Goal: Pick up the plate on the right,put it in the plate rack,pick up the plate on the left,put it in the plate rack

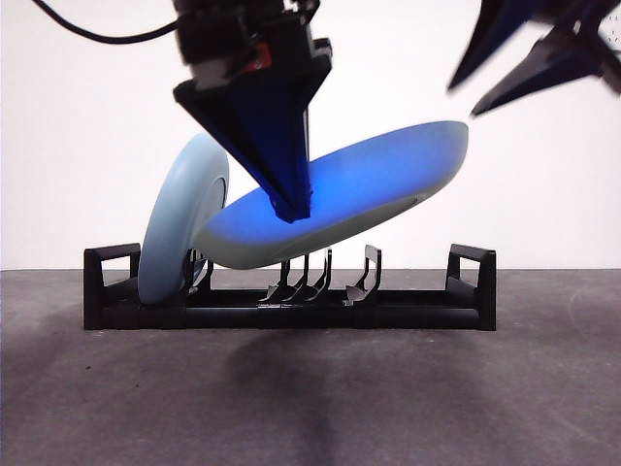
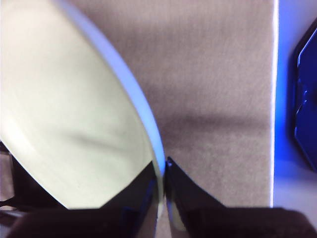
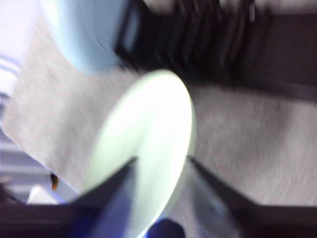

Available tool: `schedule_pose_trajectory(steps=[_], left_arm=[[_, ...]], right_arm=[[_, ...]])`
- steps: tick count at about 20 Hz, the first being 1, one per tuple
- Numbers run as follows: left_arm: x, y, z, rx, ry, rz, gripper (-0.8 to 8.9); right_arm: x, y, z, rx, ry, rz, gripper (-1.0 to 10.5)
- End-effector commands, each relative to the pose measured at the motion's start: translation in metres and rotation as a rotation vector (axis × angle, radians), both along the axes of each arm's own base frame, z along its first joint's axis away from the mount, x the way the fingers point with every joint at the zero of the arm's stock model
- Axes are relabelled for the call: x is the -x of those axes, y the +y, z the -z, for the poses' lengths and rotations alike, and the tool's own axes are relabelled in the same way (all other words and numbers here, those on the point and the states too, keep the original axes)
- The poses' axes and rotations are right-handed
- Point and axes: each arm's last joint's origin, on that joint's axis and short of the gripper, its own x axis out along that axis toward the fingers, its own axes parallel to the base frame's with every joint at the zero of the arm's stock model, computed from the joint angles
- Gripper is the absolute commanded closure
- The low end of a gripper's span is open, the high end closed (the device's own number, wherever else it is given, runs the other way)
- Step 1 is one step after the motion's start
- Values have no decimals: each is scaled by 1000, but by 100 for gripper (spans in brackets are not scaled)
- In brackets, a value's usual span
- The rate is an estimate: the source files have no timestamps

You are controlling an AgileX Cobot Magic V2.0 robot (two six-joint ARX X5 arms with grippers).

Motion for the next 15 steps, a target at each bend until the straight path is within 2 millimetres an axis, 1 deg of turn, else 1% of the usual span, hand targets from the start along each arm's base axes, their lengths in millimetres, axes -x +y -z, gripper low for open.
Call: schedule_pose_trajectory(steps=[1, 4, 7, 9, 11, 13, 15], left_arm=[[-4, -6, -1, 95, 1, -45, 822], [-13, -12, -7, 241, -16, -112, 822], [-31, -12, -14, 422, 31, -194, 822], [-50, -8, -20, 564, 100, -221, 822], [-72, 0, -27, 740, 205, -236, 822], [-94, 10, -37, 926, 301, -237, 822], [-113, 22, -48, 1074, 322, -239, 822]], right_arm=[[6, -8, -18, -13, -118, 30, 659], [25, -25, -46, 45, -324, 195, 663], [45, -36, -67, 103, -474, 355, 664], [56, -42, -74, 137, -526, 438, 665], [62, -45, -78, 157, -554, 490, 666], [64, -46, -79, 163, -561, 505, 666], [64, -46, -79, 163, -559, 505, 666]])
